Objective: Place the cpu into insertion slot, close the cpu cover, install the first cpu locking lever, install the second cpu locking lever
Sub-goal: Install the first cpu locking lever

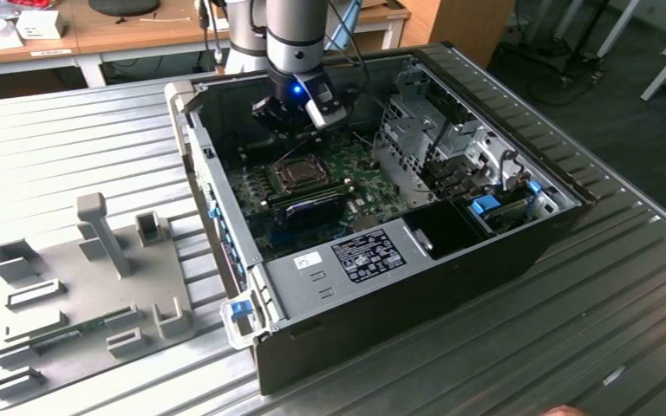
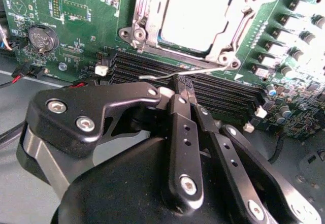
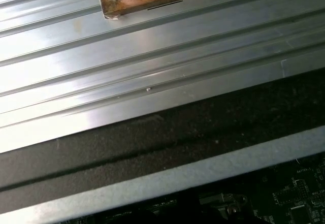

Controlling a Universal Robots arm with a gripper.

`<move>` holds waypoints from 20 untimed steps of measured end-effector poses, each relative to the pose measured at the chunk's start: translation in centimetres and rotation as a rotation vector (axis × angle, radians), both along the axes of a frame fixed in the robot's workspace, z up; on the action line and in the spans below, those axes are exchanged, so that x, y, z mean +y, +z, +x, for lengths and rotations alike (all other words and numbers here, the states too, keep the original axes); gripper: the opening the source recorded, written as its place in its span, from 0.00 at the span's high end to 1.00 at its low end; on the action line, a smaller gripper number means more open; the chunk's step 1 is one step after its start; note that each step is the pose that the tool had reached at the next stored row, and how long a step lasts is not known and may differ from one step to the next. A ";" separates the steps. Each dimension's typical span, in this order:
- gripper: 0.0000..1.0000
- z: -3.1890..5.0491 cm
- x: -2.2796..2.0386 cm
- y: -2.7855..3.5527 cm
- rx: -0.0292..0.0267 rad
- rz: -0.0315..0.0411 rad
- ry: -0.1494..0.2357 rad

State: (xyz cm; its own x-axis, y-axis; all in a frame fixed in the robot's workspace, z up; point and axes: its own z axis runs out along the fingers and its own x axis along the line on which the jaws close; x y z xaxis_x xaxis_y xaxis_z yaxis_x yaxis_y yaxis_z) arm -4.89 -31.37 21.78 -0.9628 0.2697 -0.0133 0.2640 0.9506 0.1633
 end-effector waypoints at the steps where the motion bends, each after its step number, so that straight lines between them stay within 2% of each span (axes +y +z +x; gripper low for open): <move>1: 0.89 0.00 0.00 0.00 0.0000 0.0000 0.000; 20: 0.89 0.67 -0.02 -0.42 0.0000 0.0000 0.000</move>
